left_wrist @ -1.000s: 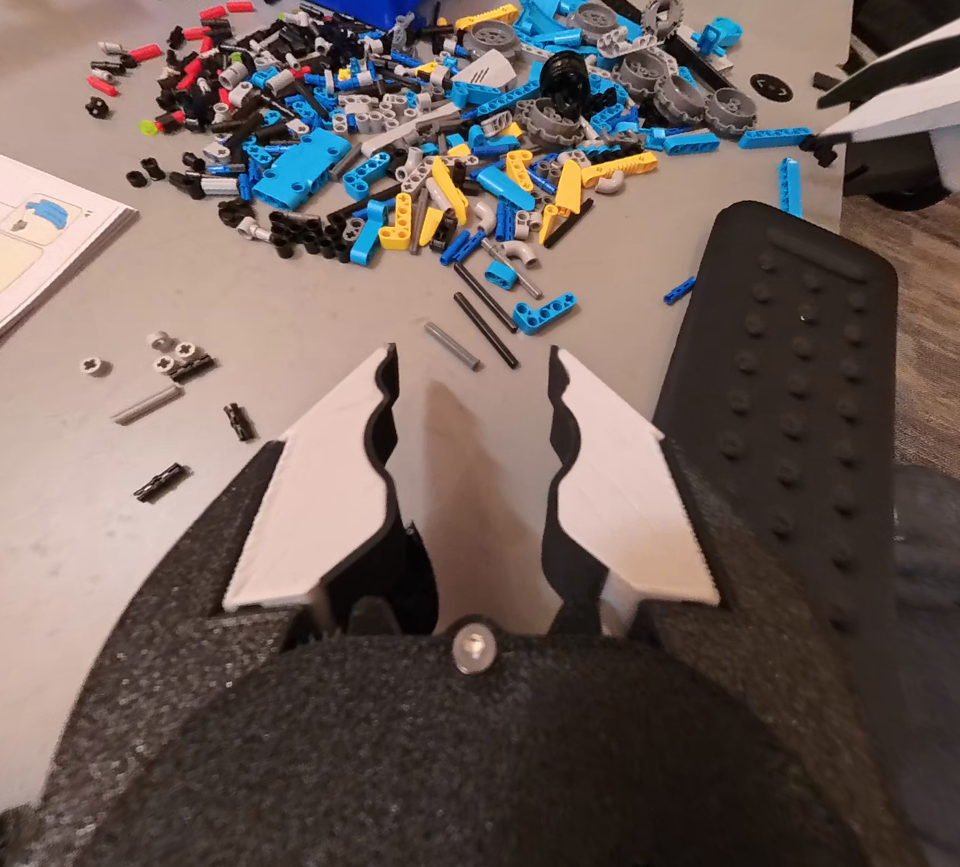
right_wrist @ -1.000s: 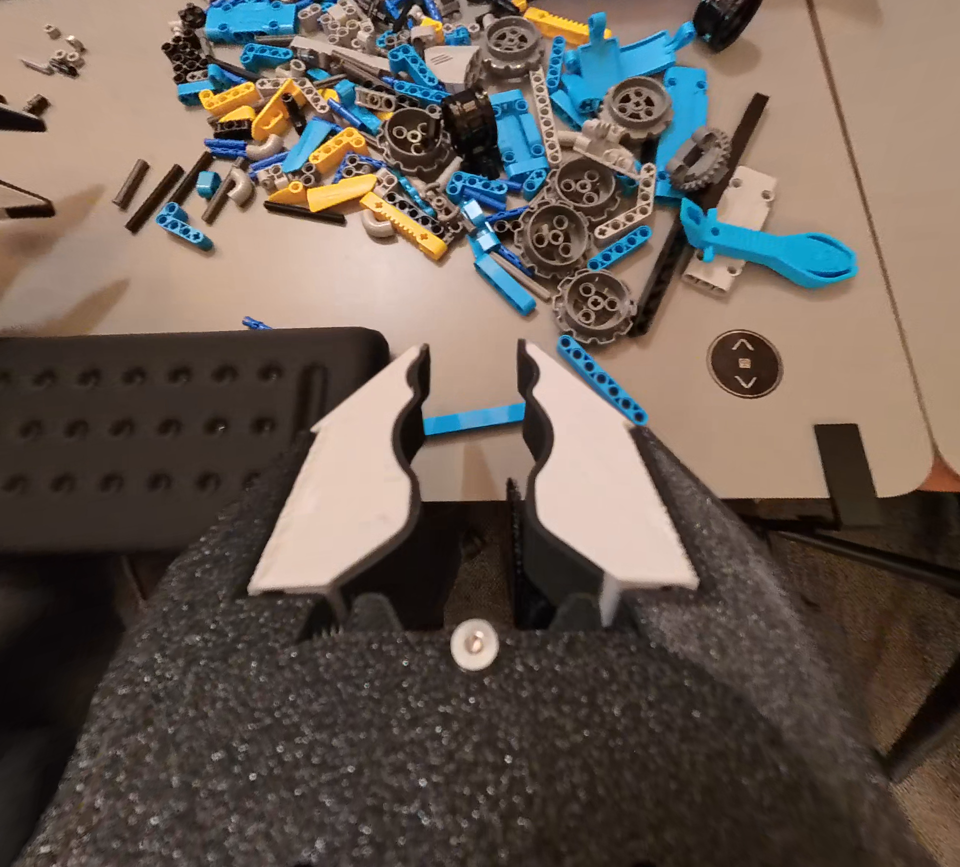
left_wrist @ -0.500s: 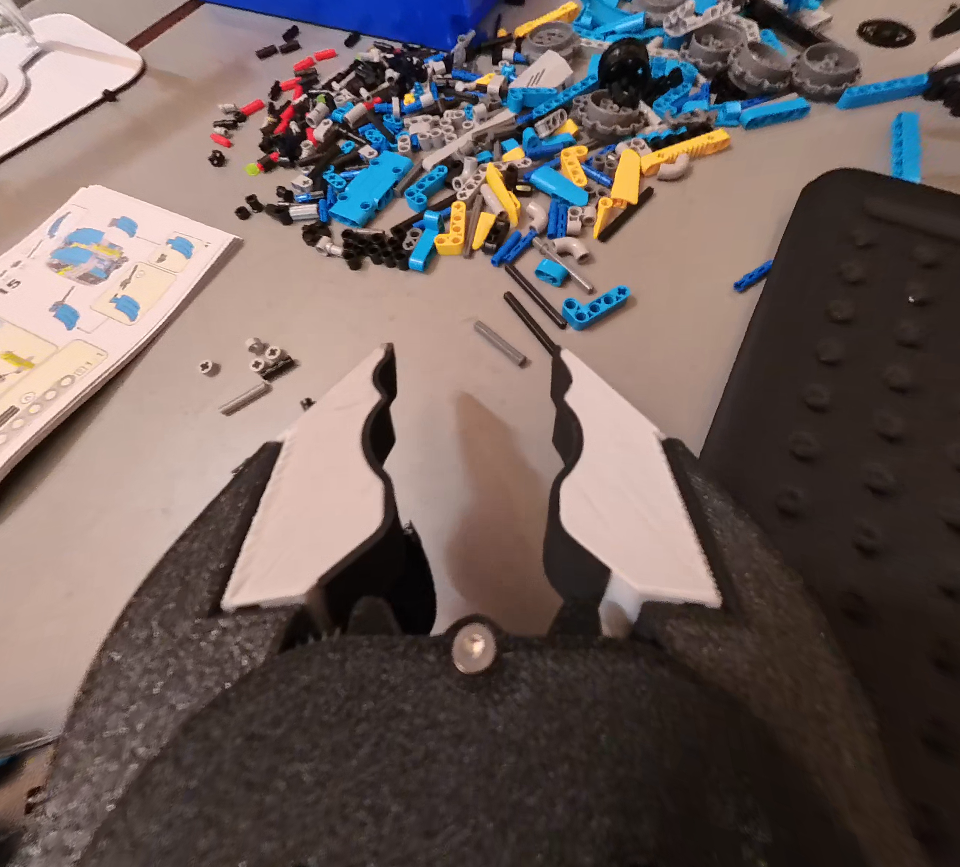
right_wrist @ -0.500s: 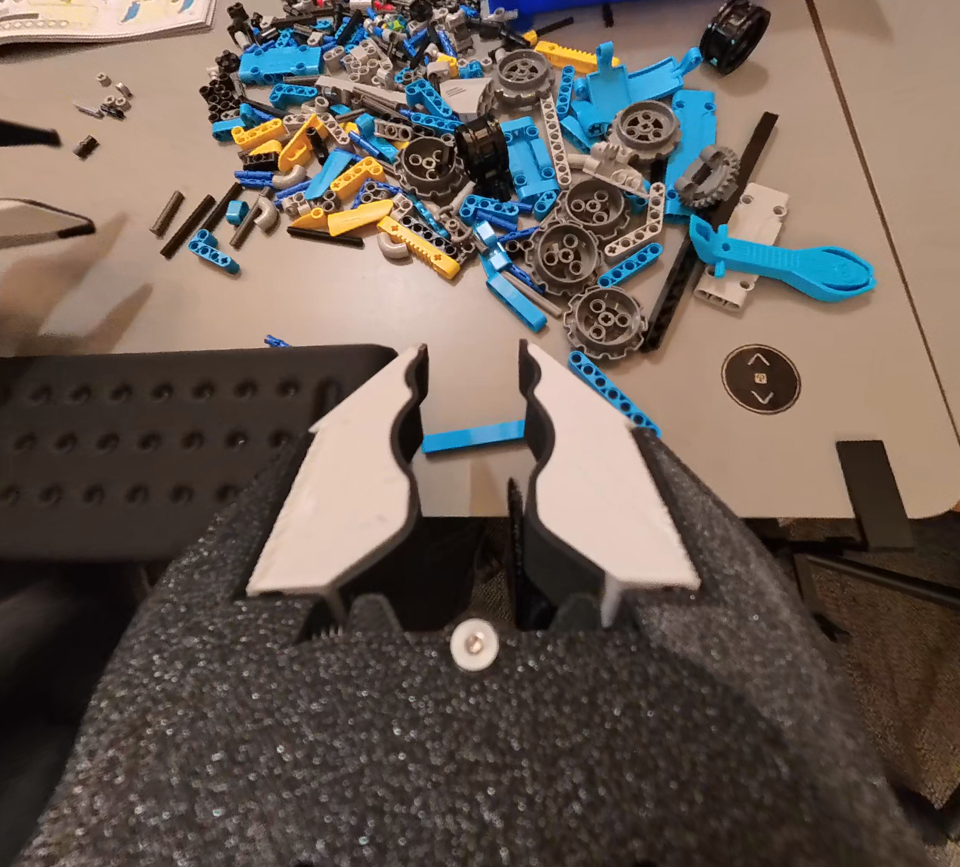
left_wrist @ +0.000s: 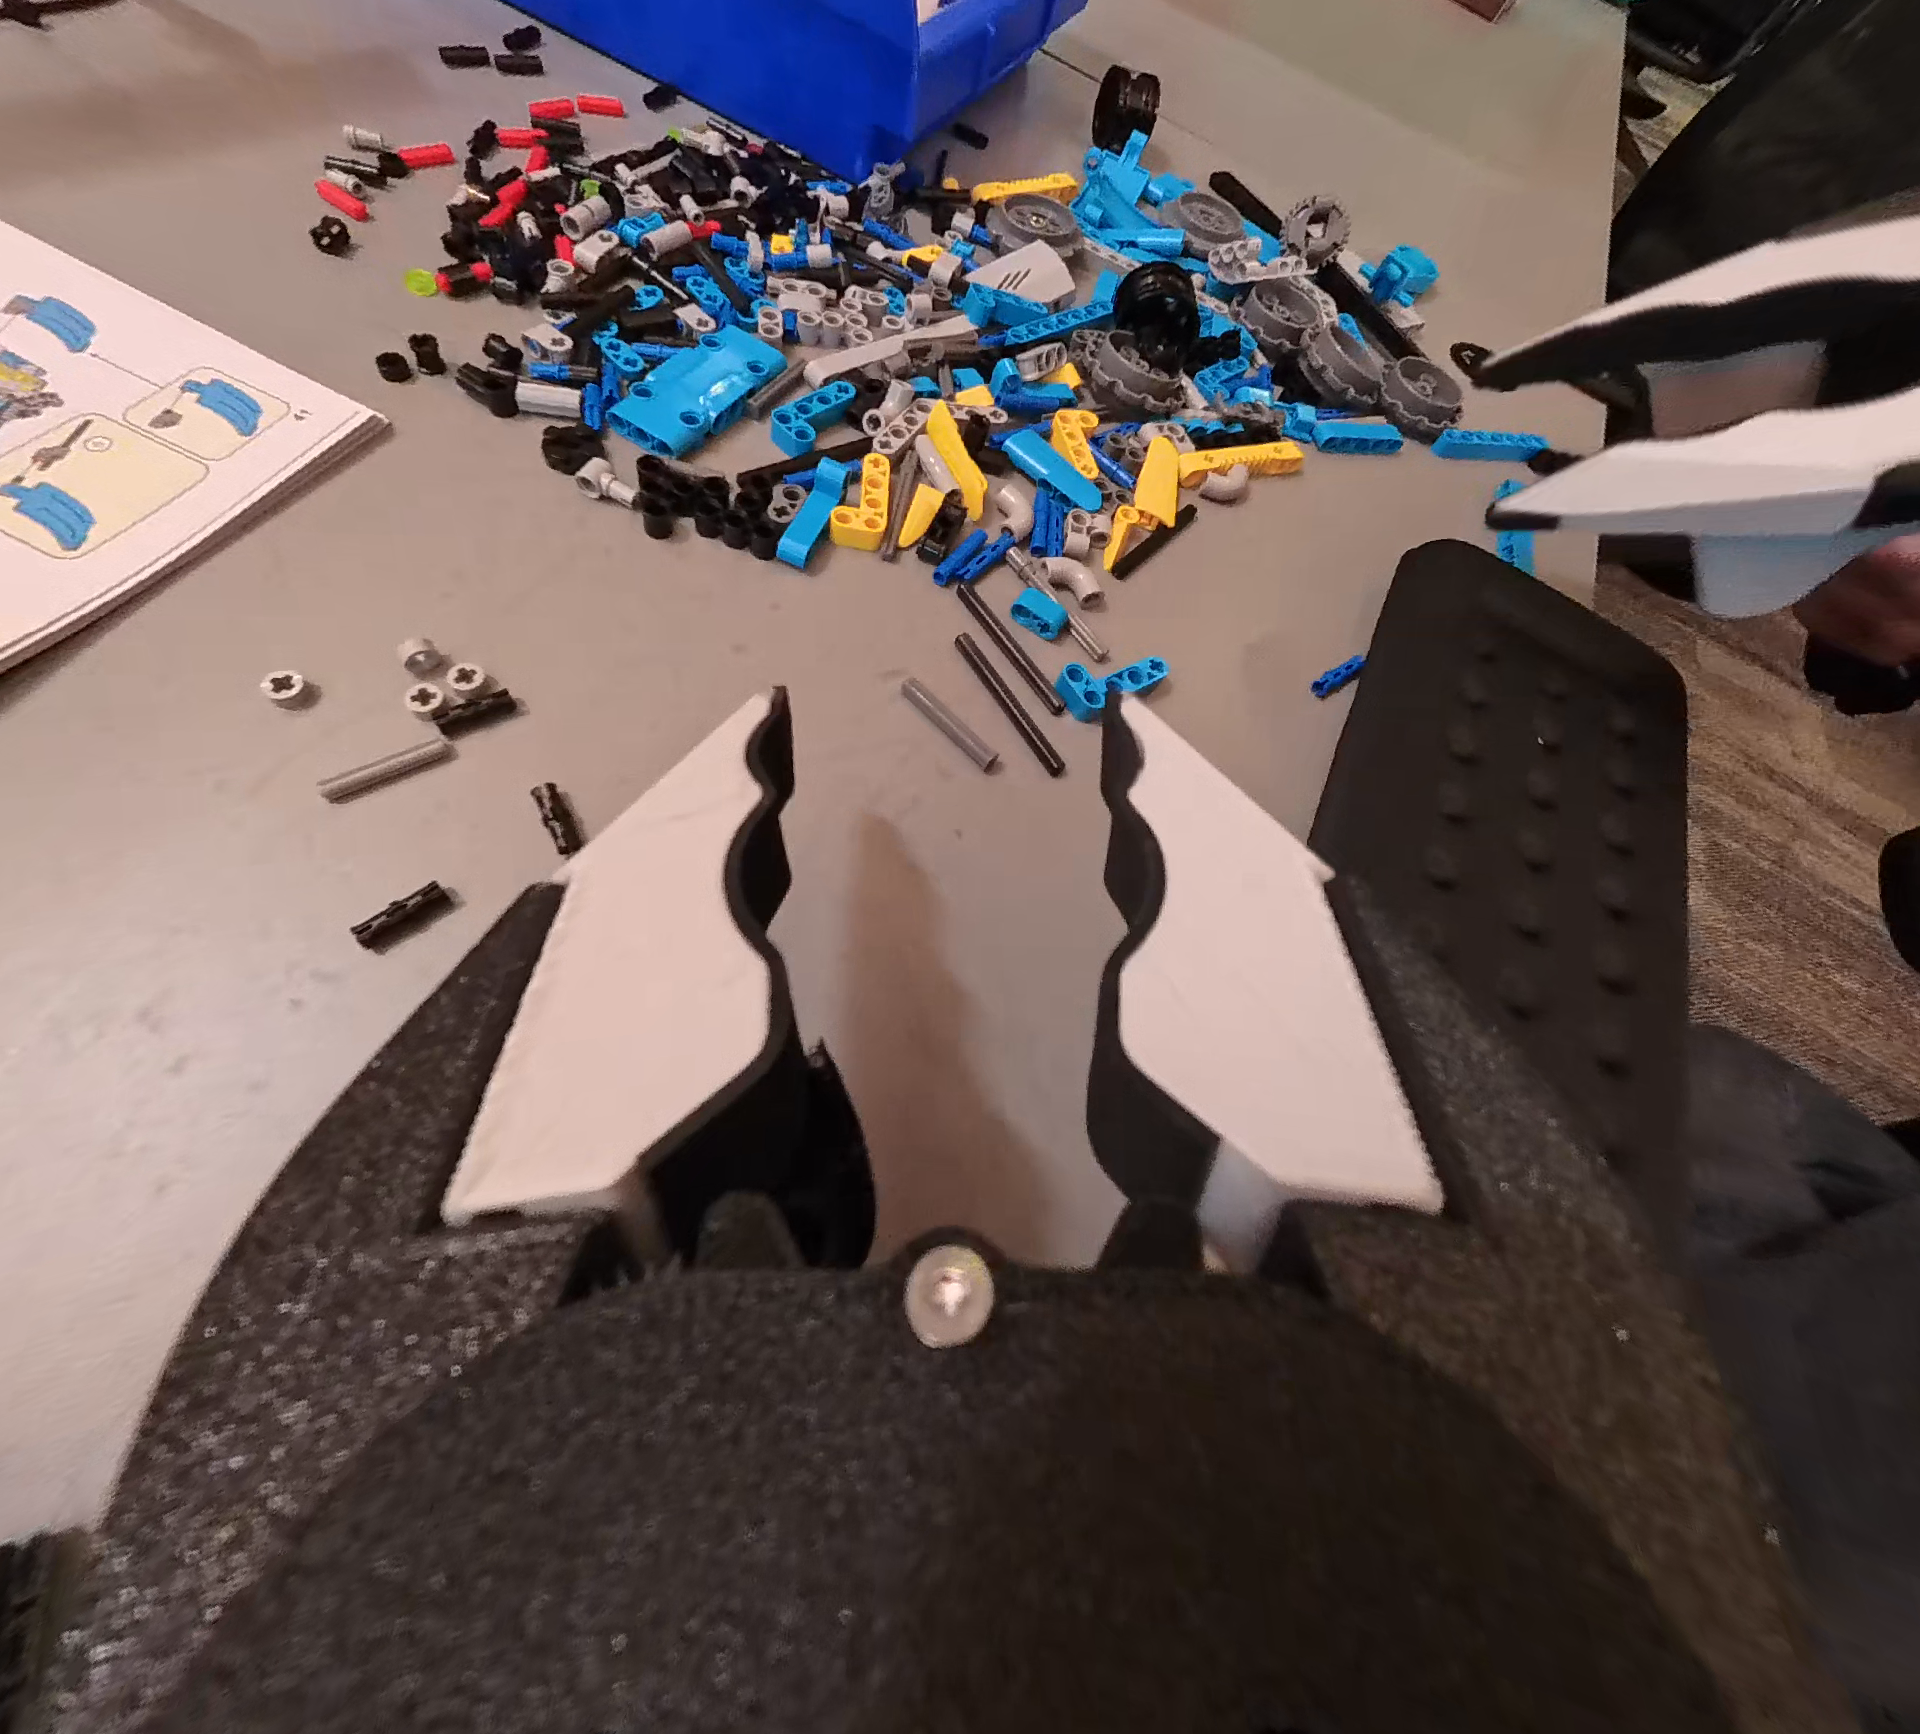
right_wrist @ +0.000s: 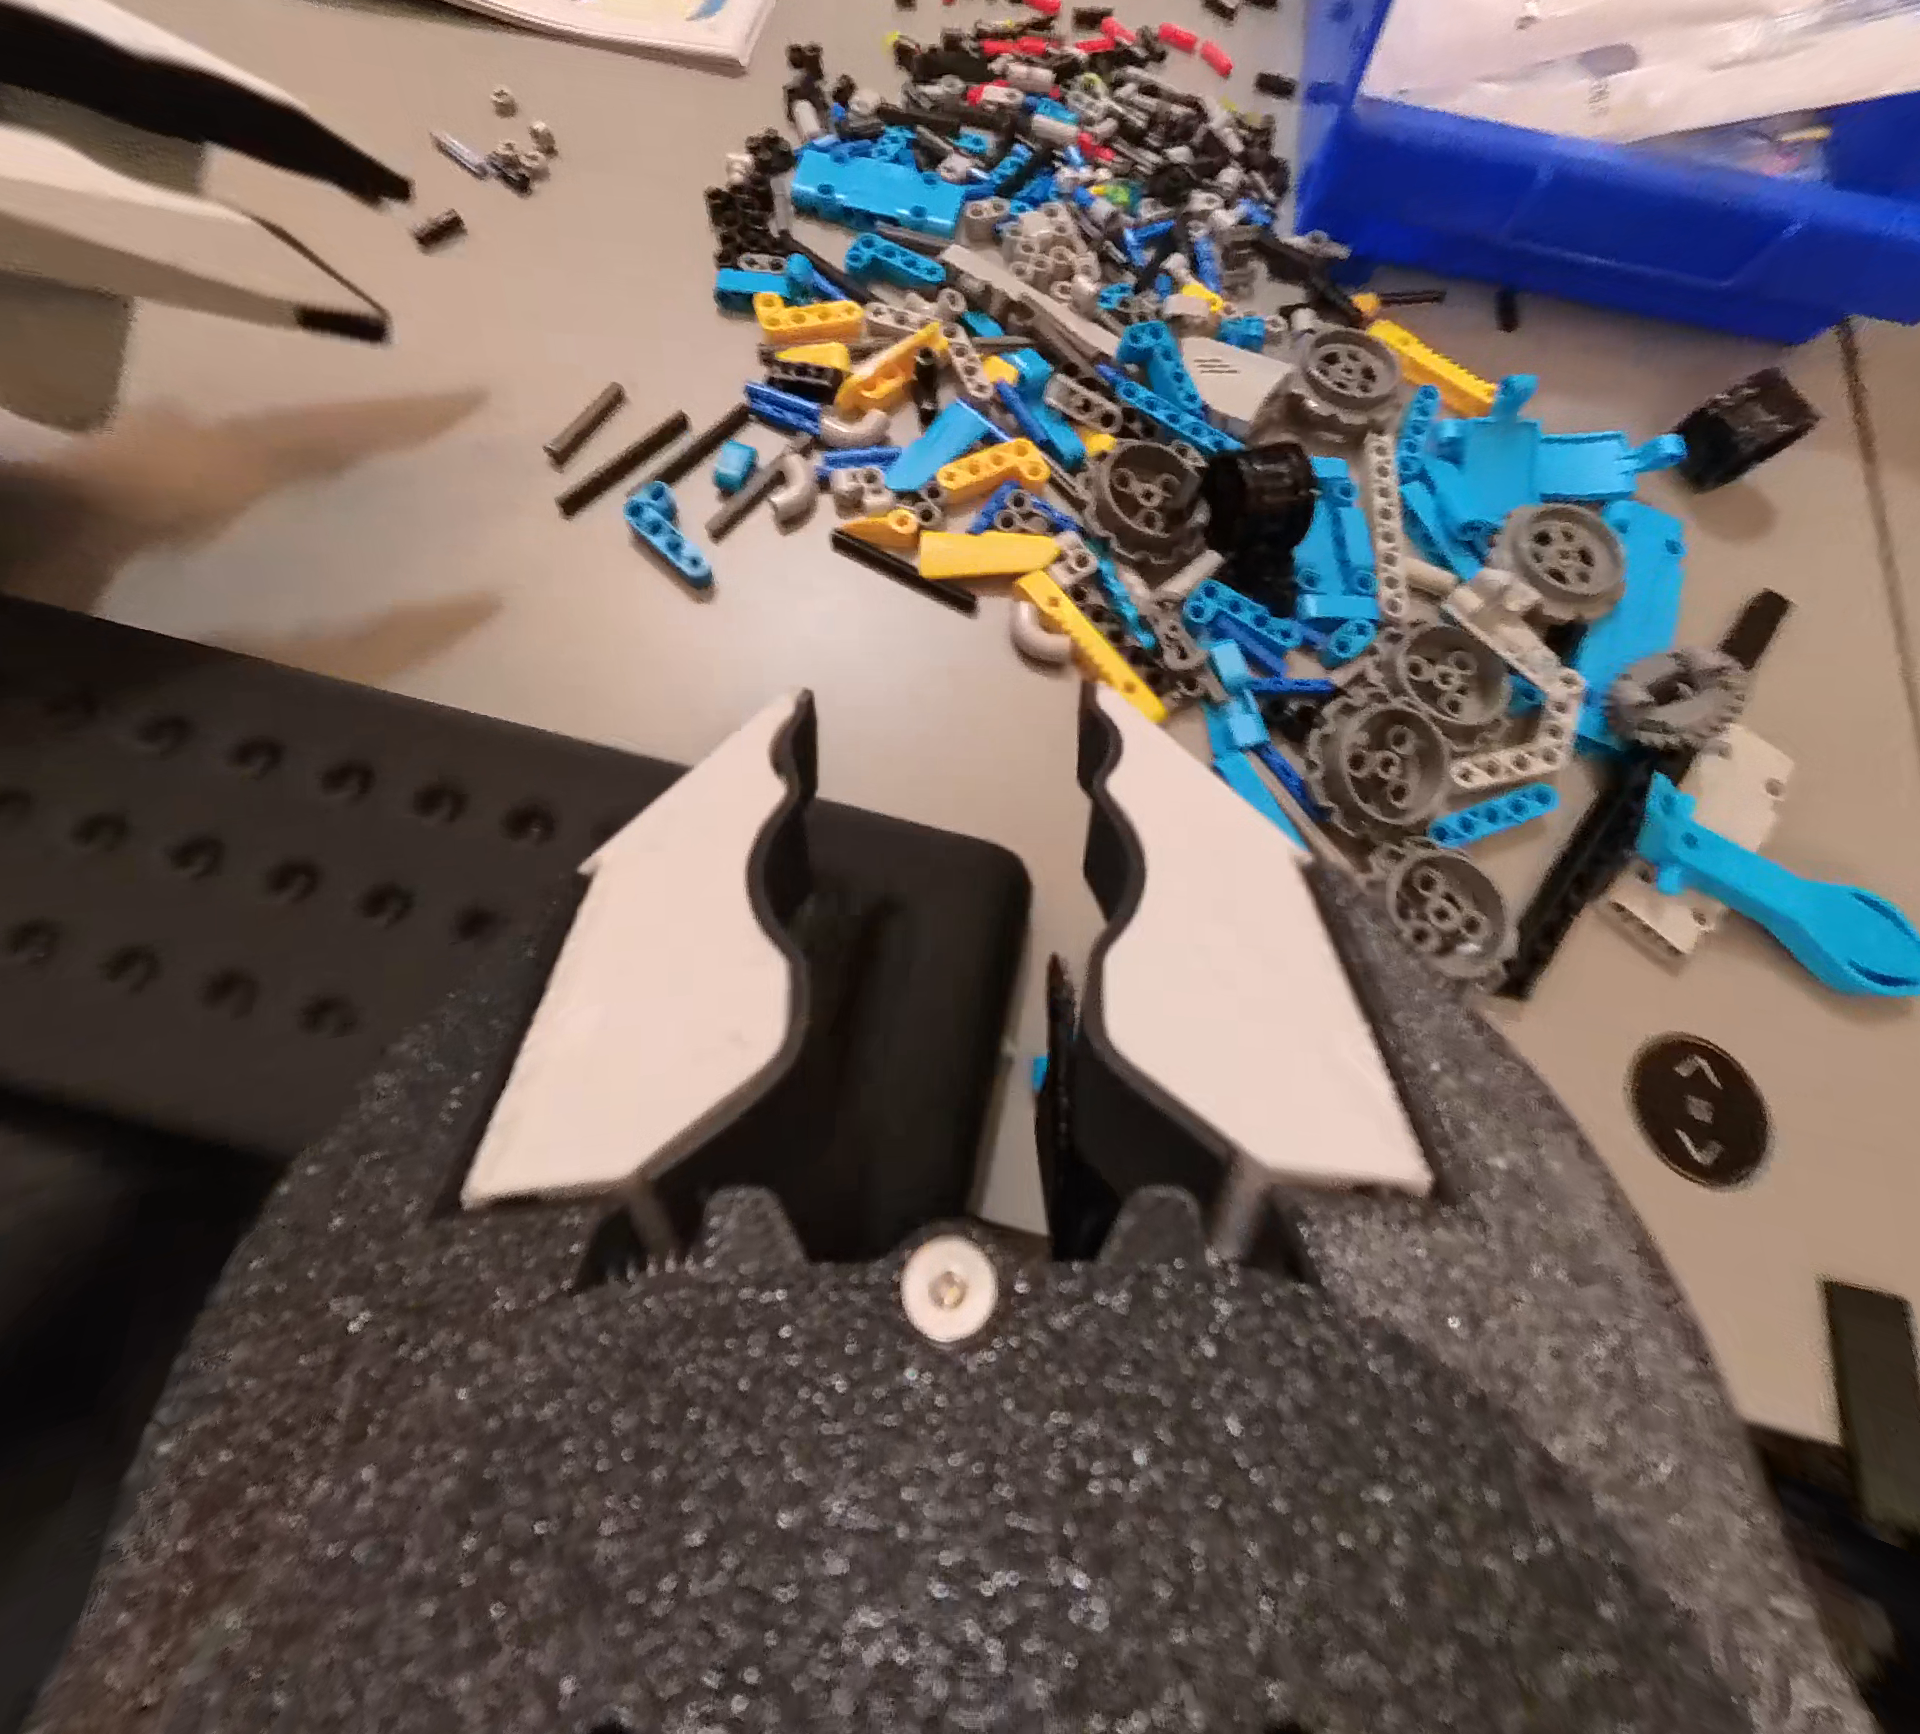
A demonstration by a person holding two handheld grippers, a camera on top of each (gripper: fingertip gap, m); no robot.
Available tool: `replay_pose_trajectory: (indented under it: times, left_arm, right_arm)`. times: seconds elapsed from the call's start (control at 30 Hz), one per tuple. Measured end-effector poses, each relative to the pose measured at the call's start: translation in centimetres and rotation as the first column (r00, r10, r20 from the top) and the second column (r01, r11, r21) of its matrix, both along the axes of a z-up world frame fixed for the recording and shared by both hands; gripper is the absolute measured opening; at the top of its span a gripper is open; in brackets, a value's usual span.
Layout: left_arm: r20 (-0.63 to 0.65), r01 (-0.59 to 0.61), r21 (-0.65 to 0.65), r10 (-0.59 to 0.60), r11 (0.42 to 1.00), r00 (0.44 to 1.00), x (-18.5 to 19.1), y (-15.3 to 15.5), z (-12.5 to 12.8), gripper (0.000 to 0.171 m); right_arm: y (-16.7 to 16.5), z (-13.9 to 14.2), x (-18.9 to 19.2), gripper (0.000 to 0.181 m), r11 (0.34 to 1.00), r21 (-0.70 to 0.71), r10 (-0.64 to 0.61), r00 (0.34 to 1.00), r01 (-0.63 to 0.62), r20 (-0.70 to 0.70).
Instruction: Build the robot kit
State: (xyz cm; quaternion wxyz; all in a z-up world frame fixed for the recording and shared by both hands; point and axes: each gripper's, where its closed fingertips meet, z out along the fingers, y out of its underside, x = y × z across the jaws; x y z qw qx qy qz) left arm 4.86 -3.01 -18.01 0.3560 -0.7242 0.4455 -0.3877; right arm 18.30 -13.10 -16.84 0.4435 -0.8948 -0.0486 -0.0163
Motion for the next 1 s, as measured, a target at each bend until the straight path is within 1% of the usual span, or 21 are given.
replay_pose_trajectory:
  times: [0.1,0.2,0.3,0.33,0.4,0.43,0.53,0.63,0.7,0.77,0.8,0.87,0.93,1.0]
  left_arm:
    - [-0.009,0.004,0.011,-0.004,1.000,1.000,0.0,-0.1,-0.1,0.060]
    - [-0.011,0.007,0.012,-0.007,1.000,1.000,0.0,-0.2,-0.2,0.060]
    - [-0.009,0.010,0.001,-0.010,1.000,1.000,0.0,-0.2,-0.2,0.060]
    - [-0.009,0.012,-0.004,-0.012,1.000,1.000,0.0,-0.2,-0.2,0.060]
    - [-0.012,0.014,-0.015,-0.015,1.000,1.000,0.0,-0.2,-0.4,0.060]
    - [-0.013,0.016,-0.022,-0.016,1.000,1.000,0.1,-0.2,-0.4,0.060]
    - [-0.008,0.025,-0.053,-0.025,0.998,1.000,0.2,-0.3,-0.6,0.060]
    - [-0.004,0.038,-0.089,-0.039,0.995,0.999,0.3,-0.5,-0.8,0.060]
    - [-0.004,0.045,-0.102,-0.046,0.994,0.999,0.5,-0.5,-0.9,0.060]
    - [-0.007,0.048,-0.110,-0.049,0.993,0.999,0.6,-0.4,-1.0,0.060]
    - [-0.008,0.051,-0.113,-0.052,0.992,0.999,0.7,-0.3,-1.1,0.060]
    - [0.000,0.054,-0.109,-0.054,0.993,0.999,0.9,0.0,-0.9,0.060]
    - [0.025,0.076,-0.091,-0.074,0.993,0.997,1.3,0.2,-0.2,0.060]
    - [0.067,0.101,-0.071,-0.096,0.992,0.993,2.0,0.2,0.8,0.060]
  right_arm:
    - [1.5,1.4,-0.8,0.050,0.999,0.043,0.005,0.999,-0.003,-0.048]
    - [3.9,2.4,-0.4,0.052,0.996,0.073,-0.053,0.997,0.057,-0.052]
    - [6.4,1.5,-0.1,0.057,0.997,0.012,-0.071,0.997,0.071,-0.027]
    - [7.2,1.2,0.2,0.055,0.996,-0.009,-0.085,0.996,0.085,-0.011]
    - [8.9,1.3,1.1,0.053,0.990,-0.003,-0.137,0.990,0.138,0.016]
    - [9.8,1.6,1.4,0.048,0.989,0.011,-0.149,0.989,0.149,0.015]
    - [12.4,1.8,2.4,0.045,0.979,0.024,-0.200,0.980,0.200,-0.009]
    - [14.4,0.2,3.0,0.042,0.968,-0.015,-0.252,0.966,0.252,-0.049]
    - [15.0,-1.5,3.3,0.038,0.965,-0.059,-0.260,0.964,0.257,-0.052]
    - [14.8,-3.2,3.7,0.031,0.958,-0.104,-0.271,0.962,0.266,-0.031]
    - [14.6,-3.6,3.4,0.031,0.959,-0.134,-0.260,0.964,0.251,-0.054]
    - [14.8,-3.3,2.4,0.030,0.972,-0.116,-0.218,0.969,0.205,-0.113]
    - [15.0,-3.2,2.3,0.027,0.975,-0.108,-0.205,0.973,0.193,-0.110]
    - [15.0,-4.1,2.1,0.024,0.974,-0.148,-0.189,0.976,0.172,-0.108]
